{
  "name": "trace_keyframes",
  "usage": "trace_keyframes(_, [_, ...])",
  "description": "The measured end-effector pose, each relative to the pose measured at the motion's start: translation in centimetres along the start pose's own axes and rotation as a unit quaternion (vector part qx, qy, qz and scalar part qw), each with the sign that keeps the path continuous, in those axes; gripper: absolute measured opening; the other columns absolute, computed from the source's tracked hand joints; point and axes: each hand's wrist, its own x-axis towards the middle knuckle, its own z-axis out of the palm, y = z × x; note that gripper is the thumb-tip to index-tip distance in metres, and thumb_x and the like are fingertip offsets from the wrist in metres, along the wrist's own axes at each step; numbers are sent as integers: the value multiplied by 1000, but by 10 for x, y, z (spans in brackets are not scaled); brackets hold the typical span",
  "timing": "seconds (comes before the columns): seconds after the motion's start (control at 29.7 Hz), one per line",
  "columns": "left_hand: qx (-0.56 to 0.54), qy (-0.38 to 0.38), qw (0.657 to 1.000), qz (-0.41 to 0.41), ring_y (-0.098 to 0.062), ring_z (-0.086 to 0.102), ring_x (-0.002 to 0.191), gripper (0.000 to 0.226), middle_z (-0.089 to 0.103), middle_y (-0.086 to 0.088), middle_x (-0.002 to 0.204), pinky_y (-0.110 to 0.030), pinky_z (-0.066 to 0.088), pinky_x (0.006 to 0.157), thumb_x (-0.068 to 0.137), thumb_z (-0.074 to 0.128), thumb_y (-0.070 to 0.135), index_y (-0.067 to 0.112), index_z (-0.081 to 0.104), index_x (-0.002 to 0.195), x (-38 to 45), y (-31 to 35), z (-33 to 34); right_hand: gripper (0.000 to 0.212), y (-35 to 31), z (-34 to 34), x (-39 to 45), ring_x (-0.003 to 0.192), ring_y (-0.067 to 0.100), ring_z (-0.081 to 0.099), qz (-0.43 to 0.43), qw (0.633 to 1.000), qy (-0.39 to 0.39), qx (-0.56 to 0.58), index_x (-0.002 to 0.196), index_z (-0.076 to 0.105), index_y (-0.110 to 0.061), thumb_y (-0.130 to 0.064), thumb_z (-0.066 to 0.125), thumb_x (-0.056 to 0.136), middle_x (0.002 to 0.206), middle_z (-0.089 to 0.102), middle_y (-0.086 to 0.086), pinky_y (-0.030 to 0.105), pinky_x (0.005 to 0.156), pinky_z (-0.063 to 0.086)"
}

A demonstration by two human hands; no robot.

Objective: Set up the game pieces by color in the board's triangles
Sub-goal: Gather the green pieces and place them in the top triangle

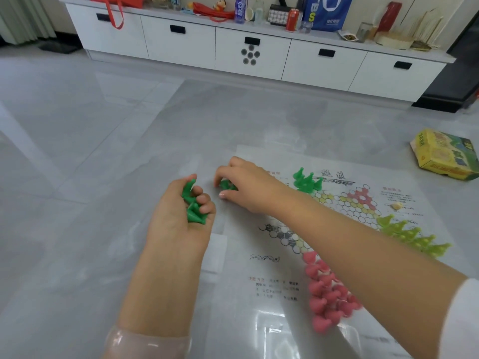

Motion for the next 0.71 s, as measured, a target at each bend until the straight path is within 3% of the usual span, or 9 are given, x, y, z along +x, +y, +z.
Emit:
trace_keyframes(0.13, [63,-5,998,6,-7,38,30,12,44,-2,59,-11,28,32,88,50,11,10,54,76,-1,-2,0,12,5,-1,-8,81,12,48,-3,999,39,37,97,63,-17,-19,57,87,89,47,-3,20,69,30])
trace_keyframes(0.2, [89,-26,996,-3,-9,39,35,13,45,-4,61,-11,30,33,88,48,9,10,52,75,-2,-6,3,9,5,-10,-20,71,9,50,13,989,83,121,89,65,-21,-17,60,84,81,52,-6,20,68,36])
trace_keyframes(0.3, [84,-48,994,-40,-14,42,51,15,47,-8,64,-15,36,39,87,42,9,7,50,75,-6,-17,10,10,-1,-30,-44,71,10,58,6,960,139,242,83,64,-27,-17,62,84,81,59,-7,18,67,47])
trace_keyframes(0.54, [23,-114,983,-142,-15,54,60,29,61,-11,83,-17,48,45,95,33,19,2,56,95,-21,-44,25,22,-1,-48,-85,80,3,58,-16,982,72,174,99,66,-25,-12,64,82,93,63,-4,15,76,49])
trace_keyframes(0.71, [110,-123,977,-131,-11,42,48,14,50,-8,63,-12,37,36,88,47,7,3,53,76,-34,-61,36,21,17,-55,-109,90,2,57,33,972,130,191,98,65,-25,-9,60,85,99,57,-8,11,82,48])
